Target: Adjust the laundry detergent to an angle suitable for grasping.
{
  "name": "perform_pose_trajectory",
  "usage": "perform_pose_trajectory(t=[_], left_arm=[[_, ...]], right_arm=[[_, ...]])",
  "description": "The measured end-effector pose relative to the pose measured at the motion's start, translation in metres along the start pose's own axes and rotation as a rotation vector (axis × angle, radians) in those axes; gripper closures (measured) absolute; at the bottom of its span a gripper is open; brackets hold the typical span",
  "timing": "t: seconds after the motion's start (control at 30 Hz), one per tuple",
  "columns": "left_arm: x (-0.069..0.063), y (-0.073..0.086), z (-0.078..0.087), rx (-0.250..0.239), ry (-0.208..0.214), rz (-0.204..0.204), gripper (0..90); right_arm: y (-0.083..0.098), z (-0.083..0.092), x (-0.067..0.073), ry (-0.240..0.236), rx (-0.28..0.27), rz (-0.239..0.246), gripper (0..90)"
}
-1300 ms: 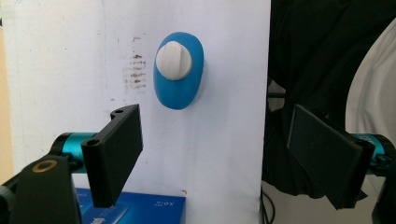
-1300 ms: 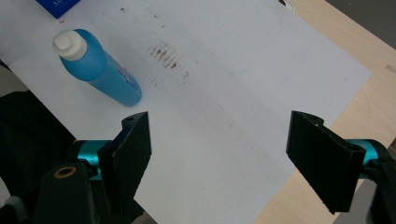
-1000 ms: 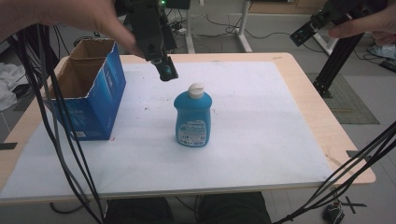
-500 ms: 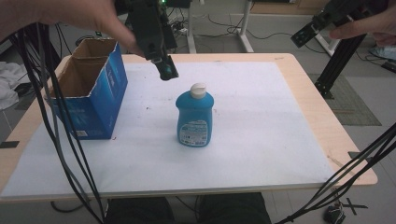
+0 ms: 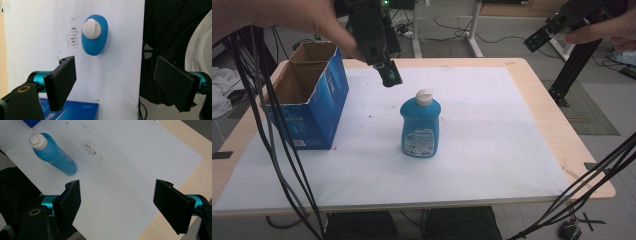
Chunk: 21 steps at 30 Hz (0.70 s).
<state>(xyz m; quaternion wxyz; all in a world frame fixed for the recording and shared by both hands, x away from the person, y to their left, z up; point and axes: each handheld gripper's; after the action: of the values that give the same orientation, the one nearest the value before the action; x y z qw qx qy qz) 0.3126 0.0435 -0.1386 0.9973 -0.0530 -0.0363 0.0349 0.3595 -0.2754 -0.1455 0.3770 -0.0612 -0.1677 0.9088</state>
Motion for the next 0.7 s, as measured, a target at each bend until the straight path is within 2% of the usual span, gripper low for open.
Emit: perform_pose_trajectory(t=[0.7], left_arm=[[0.0051,-0.0032,-0.0020,0.000,0.004,-0.004,18.1]], right_arm=[[0.0004,-0.0026,-0.0043,-0.013,0.000,-0.003,21.6]])
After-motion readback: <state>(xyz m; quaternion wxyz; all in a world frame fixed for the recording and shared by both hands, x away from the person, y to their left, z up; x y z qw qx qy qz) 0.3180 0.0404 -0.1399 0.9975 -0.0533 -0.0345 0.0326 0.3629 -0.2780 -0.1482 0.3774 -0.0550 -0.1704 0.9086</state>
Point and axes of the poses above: each handheld gripper's, and its own axes: z roughly backward along the jaws, y roughly out of its underside, x roughly to its left, and after that the axes turned 9 degrees about x, right-handed
